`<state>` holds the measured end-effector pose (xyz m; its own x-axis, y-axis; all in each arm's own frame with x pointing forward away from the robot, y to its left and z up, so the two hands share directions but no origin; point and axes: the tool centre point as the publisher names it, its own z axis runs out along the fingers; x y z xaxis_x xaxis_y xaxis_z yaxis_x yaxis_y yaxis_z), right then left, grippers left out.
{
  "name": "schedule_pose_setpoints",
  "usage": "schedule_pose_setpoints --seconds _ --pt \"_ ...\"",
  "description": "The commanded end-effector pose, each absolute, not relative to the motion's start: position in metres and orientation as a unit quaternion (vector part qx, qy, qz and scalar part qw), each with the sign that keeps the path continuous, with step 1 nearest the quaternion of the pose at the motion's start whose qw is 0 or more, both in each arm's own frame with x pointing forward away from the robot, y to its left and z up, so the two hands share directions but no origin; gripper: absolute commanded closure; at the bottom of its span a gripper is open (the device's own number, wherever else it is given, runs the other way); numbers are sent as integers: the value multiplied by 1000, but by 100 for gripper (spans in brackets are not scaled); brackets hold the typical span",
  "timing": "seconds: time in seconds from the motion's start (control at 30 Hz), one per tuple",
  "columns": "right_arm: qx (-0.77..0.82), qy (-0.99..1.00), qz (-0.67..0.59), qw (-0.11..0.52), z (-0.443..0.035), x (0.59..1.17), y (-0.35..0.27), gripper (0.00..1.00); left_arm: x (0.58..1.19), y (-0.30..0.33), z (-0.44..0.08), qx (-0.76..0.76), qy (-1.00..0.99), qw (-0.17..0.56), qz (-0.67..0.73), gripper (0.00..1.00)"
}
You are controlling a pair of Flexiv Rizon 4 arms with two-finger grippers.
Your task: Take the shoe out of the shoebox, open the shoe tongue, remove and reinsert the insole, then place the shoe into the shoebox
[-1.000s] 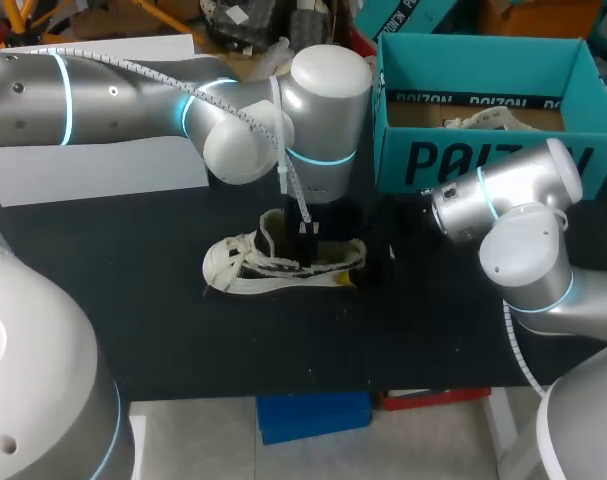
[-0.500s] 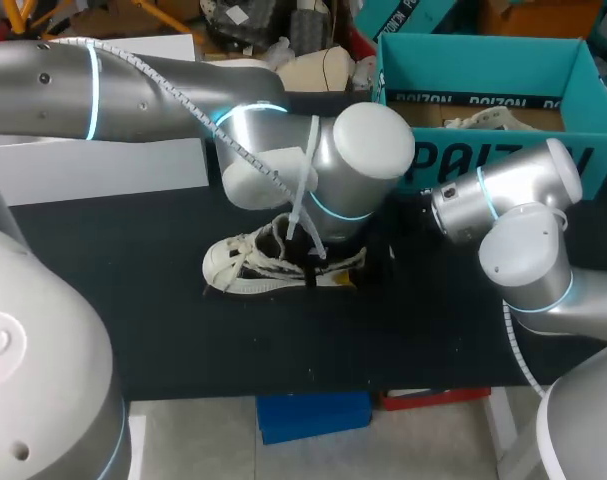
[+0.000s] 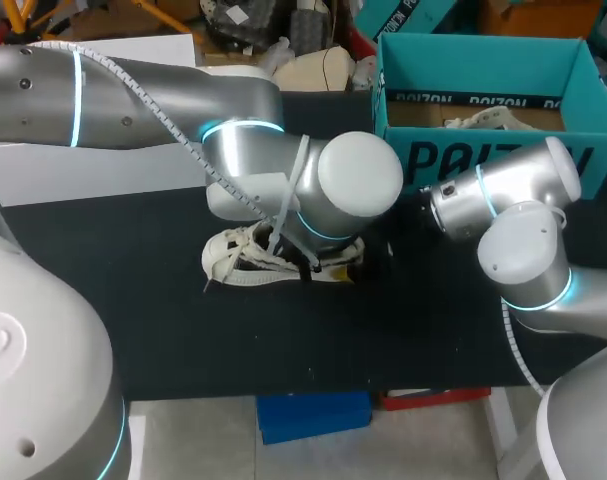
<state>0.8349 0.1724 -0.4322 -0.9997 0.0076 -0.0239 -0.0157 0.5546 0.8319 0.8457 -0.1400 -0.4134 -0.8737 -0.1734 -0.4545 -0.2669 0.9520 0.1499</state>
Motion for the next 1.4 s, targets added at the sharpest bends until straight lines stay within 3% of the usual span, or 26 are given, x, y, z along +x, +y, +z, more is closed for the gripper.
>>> schedule_pose_setpoints --seconds 0.03,0.13,0.17,0.27,1.4 --pt "-3 882 471 11 -434 832 170 100 852 -136 -418 -109 964 220 103 70" --pt "-3 882 471 11 -434 832 170 100 851 -136 -420 -115 965 214 102 73" --pt "-3 882 471 11 -434 832 170 100 851 -136 -421 -116 965 212 103 83" --pt "-3 882 471 11 -434 832 170 100 851 -136 -424 -122 965 208 108 100" --pt "-3 882 471 11 -434 832 170 100 807 -157 -370 -95 986 133 19 100"
